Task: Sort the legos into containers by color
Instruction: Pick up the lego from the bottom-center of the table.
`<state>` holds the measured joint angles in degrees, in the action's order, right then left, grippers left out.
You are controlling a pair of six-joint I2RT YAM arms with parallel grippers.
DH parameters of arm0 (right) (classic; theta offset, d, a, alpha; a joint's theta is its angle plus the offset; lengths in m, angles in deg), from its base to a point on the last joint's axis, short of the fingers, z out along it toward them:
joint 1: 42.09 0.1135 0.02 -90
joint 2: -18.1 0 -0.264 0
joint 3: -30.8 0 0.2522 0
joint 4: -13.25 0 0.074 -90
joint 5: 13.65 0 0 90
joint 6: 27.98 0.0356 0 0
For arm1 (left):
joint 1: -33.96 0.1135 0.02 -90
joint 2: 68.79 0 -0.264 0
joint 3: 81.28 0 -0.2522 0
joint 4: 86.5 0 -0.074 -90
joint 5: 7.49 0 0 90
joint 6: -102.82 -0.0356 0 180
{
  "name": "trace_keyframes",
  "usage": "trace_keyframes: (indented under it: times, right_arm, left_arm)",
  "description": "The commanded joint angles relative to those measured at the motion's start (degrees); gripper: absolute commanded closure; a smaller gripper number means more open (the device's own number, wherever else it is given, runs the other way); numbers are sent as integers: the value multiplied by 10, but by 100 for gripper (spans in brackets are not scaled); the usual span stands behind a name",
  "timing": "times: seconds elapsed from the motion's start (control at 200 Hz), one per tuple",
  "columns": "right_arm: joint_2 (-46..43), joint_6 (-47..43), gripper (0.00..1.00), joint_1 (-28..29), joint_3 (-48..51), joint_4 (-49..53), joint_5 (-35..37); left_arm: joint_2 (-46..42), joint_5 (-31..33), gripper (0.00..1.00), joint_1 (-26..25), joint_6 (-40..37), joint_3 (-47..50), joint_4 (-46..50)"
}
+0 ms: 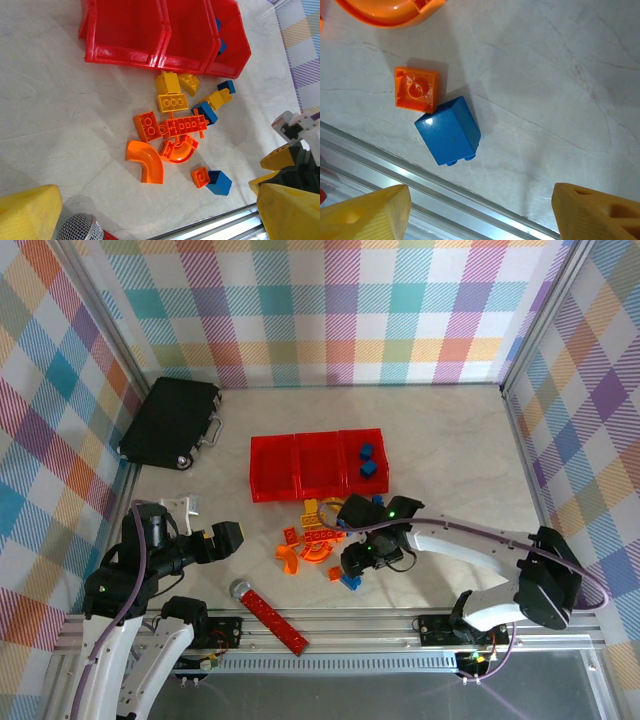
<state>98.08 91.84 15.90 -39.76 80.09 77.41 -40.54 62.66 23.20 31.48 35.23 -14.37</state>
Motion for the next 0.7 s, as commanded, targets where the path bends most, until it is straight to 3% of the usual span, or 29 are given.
trace_keyframes:
  times: [0.0,0.555,0.695]
  right_arm:
    - [26,0,25,18,6,-15,1]
    - [163,-86,24,59,-37,-39,11]
    - [175,-90,29,62,-43,-38,11]
  left_arm:
    - [-8,1,0,-3,6,6,0]
    - [-12,5,0,-3,8,5,4]
    - [-12,5,0,-3,8,4,4]
